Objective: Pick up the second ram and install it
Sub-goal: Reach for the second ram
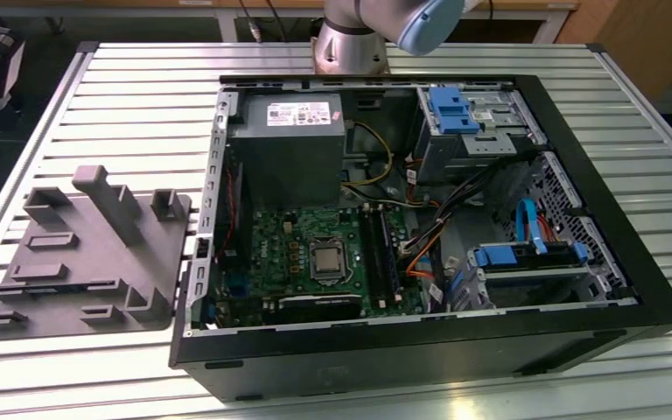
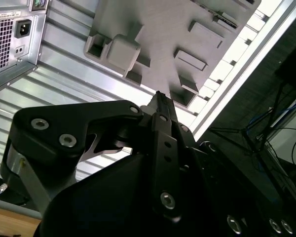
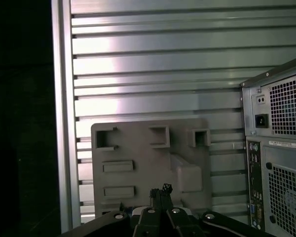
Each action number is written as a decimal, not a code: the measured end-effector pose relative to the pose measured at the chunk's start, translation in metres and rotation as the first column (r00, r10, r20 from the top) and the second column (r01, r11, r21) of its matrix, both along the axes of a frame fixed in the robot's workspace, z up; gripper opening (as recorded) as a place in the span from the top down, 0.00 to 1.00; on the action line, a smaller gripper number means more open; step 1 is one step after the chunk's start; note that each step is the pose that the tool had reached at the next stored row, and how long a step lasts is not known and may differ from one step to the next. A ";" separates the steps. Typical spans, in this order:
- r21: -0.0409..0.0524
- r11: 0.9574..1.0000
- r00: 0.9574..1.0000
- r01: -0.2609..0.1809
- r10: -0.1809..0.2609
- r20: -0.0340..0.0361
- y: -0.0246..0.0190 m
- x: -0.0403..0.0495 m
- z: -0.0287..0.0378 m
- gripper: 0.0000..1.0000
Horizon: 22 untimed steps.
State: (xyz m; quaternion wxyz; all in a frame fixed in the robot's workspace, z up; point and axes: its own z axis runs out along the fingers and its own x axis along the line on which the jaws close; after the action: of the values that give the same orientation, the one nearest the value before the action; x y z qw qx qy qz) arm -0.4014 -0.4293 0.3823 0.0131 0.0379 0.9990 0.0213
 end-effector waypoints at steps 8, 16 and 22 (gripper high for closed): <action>0.000 1.000 1.000 0.000 0.000 0.000 -0.0030 -0.0022 -0.0017 0.89; 0.000 1.000 1.000 0.000 0.000 0.000 -0.0066 -0.0037 -0.0038 0.89; 0.000 1.000 1.000 0.000 0.000 0.000 -0.0092 -0.0045 -0.0055 0.89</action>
State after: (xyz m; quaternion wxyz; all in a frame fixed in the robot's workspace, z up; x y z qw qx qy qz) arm -0.4059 -0.4385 0.3768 0.0131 0.0379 0.9990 0.0213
